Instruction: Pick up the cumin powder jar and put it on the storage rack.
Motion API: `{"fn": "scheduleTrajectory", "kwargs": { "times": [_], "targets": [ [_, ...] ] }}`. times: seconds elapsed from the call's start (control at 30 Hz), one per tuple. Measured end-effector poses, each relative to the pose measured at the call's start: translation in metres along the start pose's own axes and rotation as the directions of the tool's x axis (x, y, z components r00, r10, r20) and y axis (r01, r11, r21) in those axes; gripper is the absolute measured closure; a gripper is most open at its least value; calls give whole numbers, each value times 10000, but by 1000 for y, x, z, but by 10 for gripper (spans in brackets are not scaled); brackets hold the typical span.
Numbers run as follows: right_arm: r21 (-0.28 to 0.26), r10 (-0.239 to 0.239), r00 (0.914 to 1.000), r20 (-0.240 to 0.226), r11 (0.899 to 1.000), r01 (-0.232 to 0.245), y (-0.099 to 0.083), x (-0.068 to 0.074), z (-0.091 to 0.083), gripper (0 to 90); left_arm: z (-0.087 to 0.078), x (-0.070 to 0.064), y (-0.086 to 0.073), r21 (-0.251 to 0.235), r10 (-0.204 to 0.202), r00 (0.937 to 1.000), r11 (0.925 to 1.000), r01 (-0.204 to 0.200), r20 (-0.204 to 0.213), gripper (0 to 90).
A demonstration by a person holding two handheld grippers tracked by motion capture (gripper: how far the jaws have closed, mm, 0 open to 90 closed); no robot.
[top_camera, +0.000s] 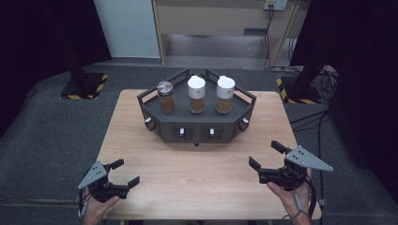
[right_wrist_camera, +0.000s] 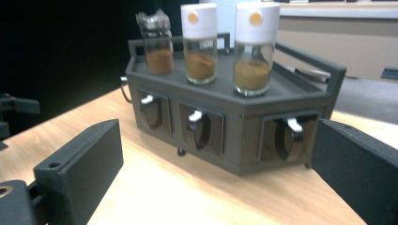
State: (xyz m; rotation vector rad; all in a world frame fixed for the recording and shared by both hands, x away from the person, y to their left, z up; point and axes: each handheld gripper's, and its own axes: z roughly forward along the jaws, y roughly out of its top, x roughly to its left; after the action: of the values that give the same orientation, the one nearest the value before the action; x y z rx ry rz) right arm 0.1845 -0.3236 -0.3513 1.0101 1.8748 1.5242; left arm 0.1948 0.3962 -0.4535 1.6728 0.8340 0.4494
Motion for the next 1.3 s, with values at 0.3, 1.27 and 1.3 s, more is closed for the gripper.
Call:
{"fn": "scheduleTrajectory", "kwargs": {
  "times": [0.3, 1.27, 1.3],
  "targets": [
    [427, 185, 9989, 427, 9989, -203, -30, -2, -6, 28, 1, 0, 0, 11, -6, 10000, 10000, 6, 34, 12],
    [679, 101, 9969, 786, 9976, -155, -77, -14, -16, 29, 6, 3, 2, 9, 75, 9996, 10000, -75, 282, 12],
    [680, 133, 9966, 808, 9975, -188, -77, -15, -16, 29, 6, 3, 2, 14, 72, 9996, 10000, -72, 286, 12]
  ]
}}
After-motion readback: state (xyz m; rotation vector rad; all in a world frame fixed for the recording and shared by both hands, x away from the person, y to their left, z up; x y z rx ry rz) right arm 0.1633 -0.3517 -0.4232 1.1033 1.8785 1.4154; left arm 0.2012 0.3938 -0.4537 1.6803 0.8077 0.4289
